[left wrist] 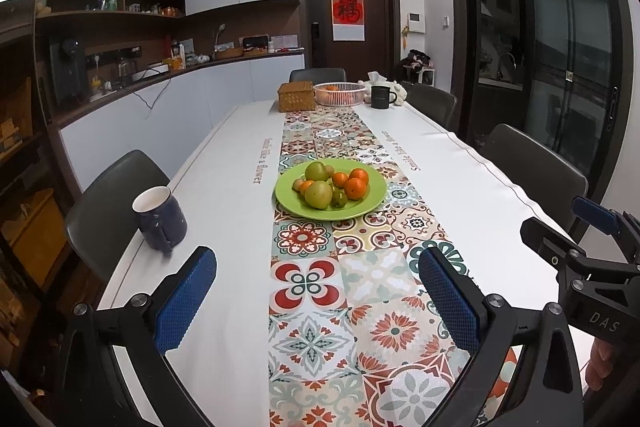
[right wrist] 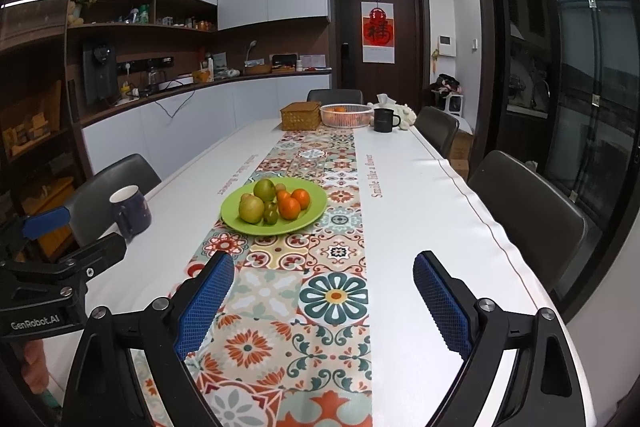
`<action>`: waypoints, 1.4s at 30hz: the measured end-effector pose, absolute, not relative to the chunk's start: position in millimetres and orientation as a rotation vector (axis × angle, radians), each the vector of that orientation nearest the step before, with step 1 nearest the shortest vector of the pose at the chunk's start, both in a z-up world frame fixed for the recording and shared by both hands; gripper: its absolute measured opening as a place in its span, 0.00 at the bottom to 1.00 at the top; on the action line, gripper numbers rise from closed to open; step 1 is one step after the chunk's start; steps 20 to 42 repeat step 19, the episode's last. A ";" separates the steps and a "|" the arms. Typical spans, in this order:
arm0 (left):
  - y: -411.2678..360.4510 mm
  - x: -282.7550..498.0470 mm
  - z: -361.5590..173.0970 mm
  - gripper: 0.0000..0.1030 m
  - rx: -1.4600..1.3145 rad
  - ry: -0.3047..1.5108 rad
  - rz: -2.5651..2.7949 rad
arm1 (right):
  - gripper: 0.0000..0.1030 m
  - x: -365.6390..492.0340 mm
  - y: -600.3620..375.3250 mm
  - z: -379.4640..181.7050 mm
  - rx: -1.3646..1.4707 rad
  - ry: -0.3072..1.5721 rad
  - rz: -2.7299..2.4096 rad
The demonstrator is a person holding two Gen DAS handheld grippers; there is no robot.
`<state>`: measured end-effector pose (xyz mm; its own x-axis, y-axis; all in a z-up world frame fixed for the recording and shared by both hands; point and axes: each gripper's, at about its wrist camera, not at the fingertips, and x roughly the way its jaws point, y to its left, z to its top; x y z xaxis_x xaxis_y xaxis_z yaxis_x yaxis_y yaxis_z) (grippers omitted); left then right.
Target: Organize fruits
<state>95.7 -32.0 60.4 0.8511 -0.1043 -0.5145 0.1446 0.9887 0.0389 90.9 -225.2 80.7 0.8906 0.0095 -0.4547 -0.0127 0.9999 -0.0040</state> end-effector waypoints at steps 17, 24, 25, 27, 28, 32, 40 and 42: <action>-29.9 94.4 56.0 1.00 0.071 0.547 -0.124 | 0.89 92.6 -220.2 74.1 -0.018 0.491 0.024; -29.8 94.4 55.3 1.00 0.070 0.549 -0.121 | 0.89 92.9 -220.0 72.9 -0.018 0.494 0.023; -29.8 94.4 55.3 1.00 0.070 0.549 -0.121 | 0.89 92.9 -220.0 72.9 -0.018 0.494 0.023; -29.8 94.4 55.3 1.00 0.070 0.549 -0.121 | 0.89 92.9 -220.0 72.9 -0.018 0.494 0.023; -29.8 94.4 55.3 1.00 0.070 0.549 -0.121 | 0.89 92.9 -220.0 72.9 -0.018 0.494 0.023; -29.8 94.4 55.3 1.00 0.070 0.549 -0.121 | 0.89 92.9 -220.0 72.9 -0.018 0.494 0.023; -29.8 94.4 55.3 1.00 0.070 0.549 -0.121 | 0.89 92.9 -220.0 72.9 -0.018 0.494 0.023; -29.8 94.4 55.3 1.00 0.070 0.549 -0.121 | 0.89 92.9 -220.0 72.9 -0.018 0.494 0.023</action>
